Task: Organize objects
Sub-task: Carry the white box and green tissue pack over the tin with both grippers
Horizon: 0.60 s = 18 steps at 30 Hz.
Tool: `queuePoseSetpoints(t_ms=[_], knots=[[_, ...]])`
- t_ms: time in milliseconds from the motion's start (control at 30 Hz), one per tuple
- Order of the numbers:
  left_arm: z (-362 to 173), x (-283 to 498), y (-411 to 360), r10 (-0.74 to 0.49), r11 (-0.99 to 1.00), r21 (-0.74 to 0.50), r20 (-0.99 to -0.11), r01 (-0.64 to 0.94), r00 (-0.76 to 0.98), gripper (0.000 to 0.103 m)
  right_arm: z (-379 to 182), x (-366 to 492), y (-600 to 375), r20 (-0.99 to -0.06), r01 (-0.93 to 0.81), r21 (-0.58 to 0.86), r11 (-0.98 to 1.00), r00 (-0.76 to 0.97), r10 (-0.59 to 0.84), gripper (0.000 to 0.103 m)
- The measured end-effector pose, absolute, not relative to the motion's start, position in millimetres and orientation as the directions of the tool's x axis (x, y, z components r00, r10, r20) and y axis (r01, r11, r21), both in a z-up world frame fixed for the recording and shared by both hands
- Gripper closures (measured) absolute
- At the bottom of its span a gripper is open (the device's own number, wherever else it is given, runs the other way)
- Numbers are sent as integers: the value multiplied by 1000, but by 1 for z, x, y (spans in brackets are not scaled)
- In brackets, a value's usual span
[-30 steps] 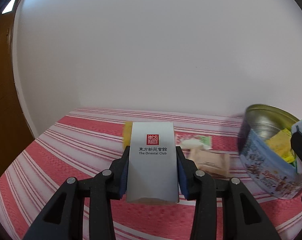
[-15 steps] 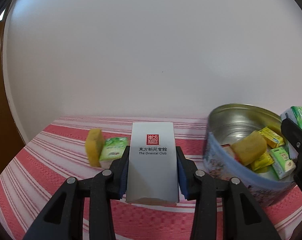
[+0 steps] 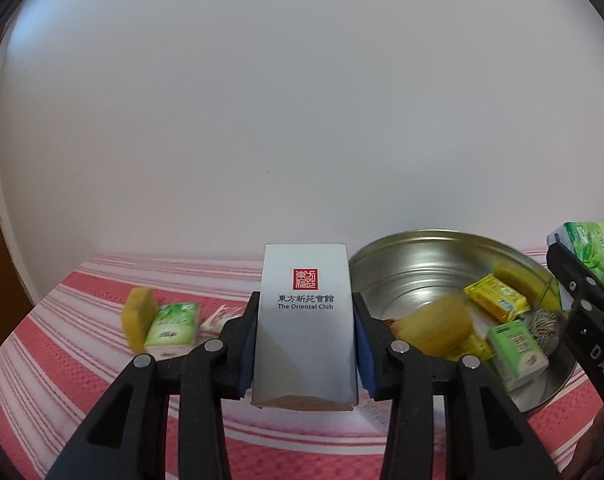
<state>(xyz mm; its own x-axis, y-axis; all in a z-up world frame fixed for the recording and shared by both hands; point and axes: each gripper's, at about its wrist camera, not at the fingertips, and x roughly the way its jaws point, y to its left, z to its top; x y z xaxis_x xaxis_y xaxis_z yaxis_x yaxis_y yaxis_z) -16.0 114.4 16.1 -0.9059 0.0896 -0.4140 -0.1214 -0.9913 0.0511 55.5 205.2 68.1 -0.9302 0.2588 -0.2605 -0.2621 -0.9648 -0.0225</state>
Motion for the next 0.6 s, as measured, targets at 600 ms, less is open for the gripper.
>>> queuePoseSetpoints(t_ms=[600], knots=[[9, -43, 190, 204, -969, 20, -490, -245, -848, 60, 51, 24, 266, -312, -404, 3, -915, -870, 383, 30]])
